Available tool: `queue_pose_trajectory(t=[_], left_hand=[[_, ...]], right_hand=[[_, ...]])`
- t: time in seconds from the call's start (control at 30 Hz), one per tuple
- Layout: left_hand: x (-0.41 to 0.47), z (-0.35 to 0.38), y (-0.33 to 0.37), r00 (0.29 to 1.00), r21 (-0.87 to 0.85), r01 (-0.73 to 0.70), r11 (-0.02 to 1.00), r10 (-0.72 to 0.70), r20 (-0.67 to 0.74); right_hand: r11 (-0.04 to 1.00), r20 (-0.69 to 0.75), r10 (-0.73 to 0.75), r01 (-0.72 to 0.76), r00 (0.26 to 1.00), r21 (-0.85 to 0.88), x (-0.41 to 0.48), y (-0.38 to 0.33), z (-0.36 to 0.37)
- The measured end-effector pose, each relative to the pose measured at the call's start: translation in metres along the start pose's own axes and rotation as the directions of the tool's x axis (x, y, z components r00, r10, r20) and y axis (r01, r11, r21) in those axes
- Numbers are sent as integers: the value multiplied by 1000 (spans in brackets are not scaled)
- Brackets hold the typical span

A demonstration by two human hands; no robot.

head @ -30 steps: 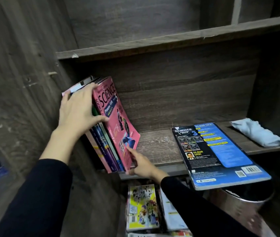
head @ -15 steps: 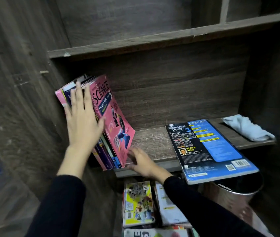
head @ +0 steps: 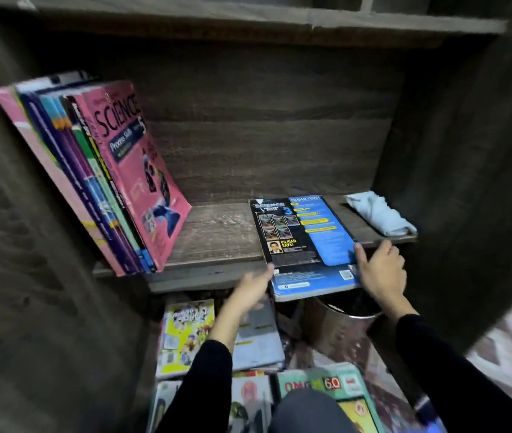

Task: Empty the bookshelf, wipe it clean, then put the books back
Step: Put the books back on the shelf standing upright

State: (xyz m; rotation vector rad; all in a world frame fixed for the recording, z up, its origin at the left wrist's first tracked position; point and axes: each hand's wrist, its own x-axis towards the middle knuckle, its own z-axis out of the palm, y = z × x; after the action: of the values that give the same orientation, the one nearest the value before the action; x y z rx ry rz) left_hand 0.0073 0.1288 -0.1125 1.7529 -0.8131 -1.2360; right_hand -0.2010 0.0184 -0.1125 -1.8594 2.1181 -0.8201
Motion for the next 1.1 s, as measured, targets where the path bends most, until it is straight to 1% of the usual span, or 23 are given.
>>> queue_pose_trajectory(t=[0.03,0.07,0.13,0.2,0.27,0.3,0.37,0.4,0.43,0.47,0.5,0.57,0.63,0.7,0.77,0.83,0.9,0.93,1.03,1.07,1.1], left_hand=[[3,3,0,998,-155,14,988,-4,62],[5,5,-1,997,-274,15,962,7,80],[8,8,-2,995,-401,14,916,28,100],[7,13,-2,987,-452,51,890,24,159],[9,19,-3,977,-463,100,881,3,215],[10,22,-3,974,-464,105,880,2,225],[14,23,-1,983,-457,90,885,-6,183],[17,22,-2,990,-435,82,897,-22,140],[20,19,-2,993,-406,80,910,-38,111],[20,14,-2,994,-379,89,921,-55,99],[22,8,-3,991,-354,103,929,-65,117],[24,-3,-6,984,-301,131,944,-87,157],[27,-9,-10,984,-260,124,958,-85,156],[29,-9,-14,986,-237,100,966,-65,151],[29,-9,-16,990,-205,57,977,-29,137],[28,-10,-17,995,-181,-2,984,20,96],[28,-10,-20,997,-202,-27,979,42,72],[26,-11,-19,996,-242,-22,970,43,84],[19,-23,-12,995,-361,-19,932,54,86],[17,-29,-9,996,-372,-31,928,58,63],[15,-34,-6,997,-348,-65,935,79,26]], right_hand=[[997,54,35,-38,998,64,1,4,0],[987,111,61,-76,992,138,2,5,0],[962,203,104,-150,974,229,4,4,0],[950,258,117,-184,959,252,10,4,-1],[944,305,120,-204,945,261,14,5,-2],[927,339,120,-228,933,298,15,6,-3],[865,461,105,-310,881,395,16,9,-12],[851,549,79,-343,832,399,16,11,-19],[850,639,44,-366,768,380,17,12,-27],[842,715,8,-391,699,372,18,14,-33],[817,771,-30,-429,636,386,16,16,-36],[714,830,-82,-549,551,435,11,21,-31],[584,854,-83,-669,514,460,-2,20,-18],[478,864,-93,-739,495,475,-13,17,-8],[435,847,-110,-741,520,512,-17,15,-6],[435,810,-122,-703,574,563,-20,12,-8],[413,768,-139,-669,625,618,-25,7,-12],[387,735,-157,-643,660,660,-27,4,-14],[346,610,-244,-519,754,781,-36,-22,-37],[341,566,-283,-470,774,814,-38,-33,-48],[335,522,-320,-421,791,843,-41,-44,-58]])
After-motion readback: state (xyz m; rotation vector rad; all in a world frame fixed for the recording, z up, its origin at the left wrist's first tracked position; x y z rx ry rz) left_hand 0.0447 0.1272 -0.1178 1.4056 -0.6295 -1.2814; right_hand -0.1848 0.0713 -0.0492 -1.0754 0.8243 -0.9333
